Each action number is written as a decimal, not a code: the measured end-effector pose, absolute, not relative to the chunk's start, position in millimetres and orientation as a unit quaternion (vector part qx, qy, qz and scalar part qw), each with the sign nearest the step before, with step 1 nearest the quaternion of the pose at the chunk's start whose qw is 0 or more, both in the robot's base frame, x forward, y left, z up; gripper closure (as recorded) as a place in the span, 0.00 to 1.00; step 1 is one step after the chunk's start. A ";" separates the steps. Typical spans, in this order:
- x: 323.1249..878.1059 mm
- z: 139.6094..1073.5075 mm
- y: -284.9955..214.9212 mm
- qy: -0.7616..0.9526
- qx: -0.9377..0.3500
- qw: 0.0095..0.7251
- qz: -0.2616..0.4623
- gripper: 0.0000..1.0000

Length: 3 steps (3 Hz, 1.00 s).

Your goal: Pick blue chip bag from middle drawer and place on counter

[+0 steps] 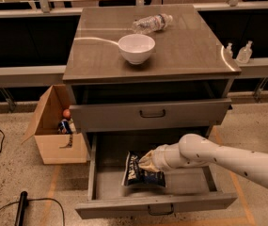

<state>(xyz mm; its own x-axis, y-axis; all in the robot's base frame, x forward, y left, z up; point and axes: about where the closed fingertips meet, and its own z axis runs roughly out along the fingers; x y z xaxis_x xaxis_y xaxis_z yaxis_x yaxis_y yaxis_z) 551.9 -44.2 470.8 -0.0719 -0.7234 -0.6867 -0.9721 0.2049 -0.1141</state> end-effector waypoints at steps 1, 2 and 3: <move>545.0 500.6 -65.0 0.714 -0.586 0.337 0.184 1.00; 540.9 542.1 -92.0 0.722 -0.567 0.354 0.181 1.00; 535.3 592.1 -125.6 0.732 -0.545 0.368 0.178 1.00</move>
Offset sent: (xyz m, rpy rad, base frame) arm -0.0213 -0.0969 0.1366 0.0763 -0.0366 -0.1532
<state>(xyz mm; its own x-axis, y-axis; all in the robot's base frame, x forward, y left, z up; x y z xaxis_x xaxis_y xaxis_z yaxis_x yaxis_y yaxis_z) 535.3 -125.6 592.1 -0.1350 -0.6661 -0.7335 -0.9289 0.3428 -0.1403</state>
